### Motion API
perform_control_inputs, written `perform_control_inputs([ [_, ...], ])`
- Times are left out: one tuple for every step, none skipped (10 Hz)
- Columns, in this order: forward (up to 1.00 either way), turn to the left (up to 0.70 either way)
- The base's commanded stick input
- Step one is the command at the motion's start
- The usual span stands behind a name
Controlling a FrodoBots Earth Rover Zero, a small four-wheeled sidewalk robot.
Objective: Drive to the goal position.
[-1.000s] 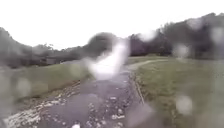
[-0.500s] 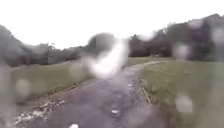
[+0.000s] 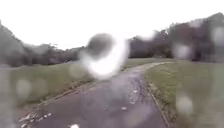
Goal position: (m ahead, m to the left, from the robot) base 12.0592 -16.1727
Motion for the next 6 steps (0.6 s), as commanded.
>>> perform_control_inputs([
  [0.85,-0.10],
  [0.85,-0.05],
  [0.85,0.00],
  [0.85,0.00],
  [0.85,0.00],
  [0.85,0.00],
])
